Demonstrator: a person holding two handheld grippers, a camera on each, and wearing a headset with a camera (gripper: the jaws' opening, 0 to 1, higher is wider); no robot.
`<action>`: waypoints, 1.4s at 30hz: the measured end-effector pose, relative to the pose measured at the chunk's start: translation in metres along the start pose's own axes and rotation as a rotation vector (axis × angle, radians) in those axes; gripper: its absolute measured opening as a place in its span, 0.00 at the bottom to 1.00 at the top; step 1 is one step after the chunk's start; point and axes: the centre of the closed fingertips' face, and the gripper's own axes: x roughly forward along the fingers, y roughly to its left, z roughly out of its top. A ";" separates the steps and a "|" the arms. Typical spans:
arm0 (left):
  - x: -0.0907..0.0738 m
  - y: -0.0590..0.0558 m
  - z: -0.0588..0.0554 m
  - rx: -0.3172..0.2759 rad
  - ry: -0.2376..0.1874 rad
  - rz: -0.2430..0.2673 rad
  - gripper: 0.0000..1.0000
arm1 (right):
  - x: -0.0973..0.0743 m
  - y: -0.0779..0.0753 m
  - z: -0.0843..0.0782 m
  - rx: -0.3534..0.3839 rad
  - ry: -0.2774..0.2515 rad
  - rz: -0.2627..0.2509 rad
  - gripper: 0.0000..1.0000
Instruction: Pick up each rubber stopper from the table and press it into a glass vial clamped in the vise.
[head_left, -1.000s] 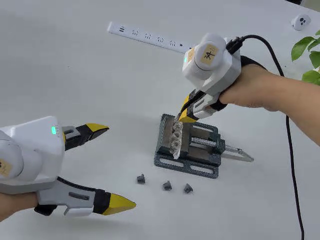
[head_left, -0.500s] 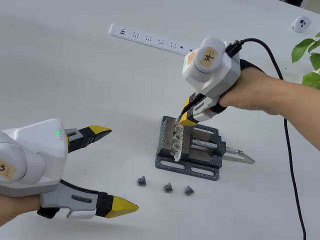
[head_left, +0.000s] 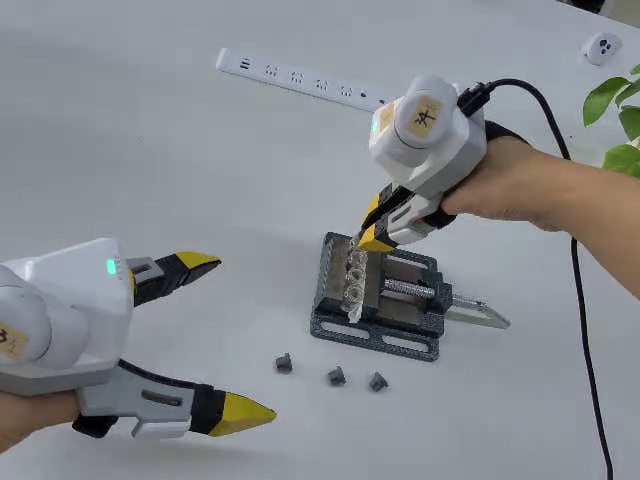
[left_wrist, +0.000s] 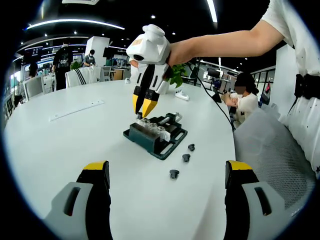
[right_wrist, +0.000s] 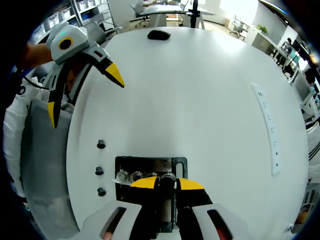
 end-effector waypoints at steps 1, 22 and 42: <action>0.000 0.000 0.000 0.000 0.001 0.000 0.96 | -0.002 0.000 0.001 -0.004 -0.005 -0.003 0.10; -0.002 0.002 -0.003 -0.003 -0.004 0.002 0.96 | -0.008 0.004 0.000 -0.031 -0.026 -0.010 0.00; -0.001 0.003 -0.002 -0.016 -0.014 0.005 0.96 | -0.005 0.000 -0.002 -0.088 0.002 -0.024 0.00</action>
